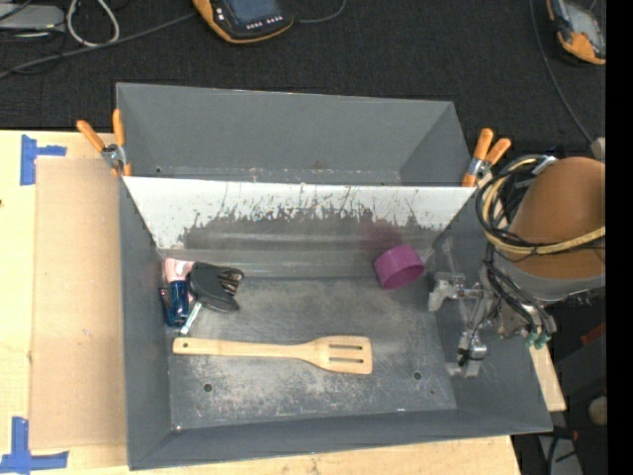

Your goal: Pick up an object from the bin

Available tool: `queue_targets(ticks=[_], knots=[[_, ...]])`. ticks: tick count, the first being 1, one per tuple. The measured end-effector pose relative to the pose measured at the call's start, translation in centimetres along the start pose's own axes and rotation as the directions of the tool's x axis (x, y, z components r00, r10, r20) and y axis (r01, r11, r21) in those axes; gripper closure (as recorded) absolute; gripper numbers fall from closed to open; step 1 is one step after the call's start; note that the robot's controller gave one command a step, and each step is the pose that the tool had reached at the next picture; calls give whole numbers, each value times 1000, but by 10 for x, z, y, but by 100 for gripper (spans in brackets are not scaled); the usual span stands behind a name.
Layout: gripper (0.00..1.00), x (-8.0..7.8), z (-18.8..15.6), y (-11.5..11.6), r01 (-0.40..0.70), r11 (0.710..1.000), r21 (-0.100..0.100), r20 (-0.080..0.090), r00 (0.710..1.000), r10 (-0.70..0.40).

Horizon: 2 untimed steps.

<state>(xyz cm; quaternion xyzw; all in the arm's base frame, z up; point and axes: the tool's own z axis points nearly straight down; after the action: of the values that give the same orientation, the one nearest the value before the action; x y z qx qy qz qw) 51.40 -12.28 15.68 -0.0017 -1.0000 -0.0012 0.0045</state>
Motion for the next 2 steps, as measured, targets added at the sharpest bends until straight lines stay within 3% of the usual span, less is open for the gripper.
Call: queue_targets(ticks=[1, 2], knots=[[0, -2, -4, 1, 5, 1000, 2, 7, 1000, -5], [0, 26, 68, 61, -131, 991, 0, 7, 991, 131]])
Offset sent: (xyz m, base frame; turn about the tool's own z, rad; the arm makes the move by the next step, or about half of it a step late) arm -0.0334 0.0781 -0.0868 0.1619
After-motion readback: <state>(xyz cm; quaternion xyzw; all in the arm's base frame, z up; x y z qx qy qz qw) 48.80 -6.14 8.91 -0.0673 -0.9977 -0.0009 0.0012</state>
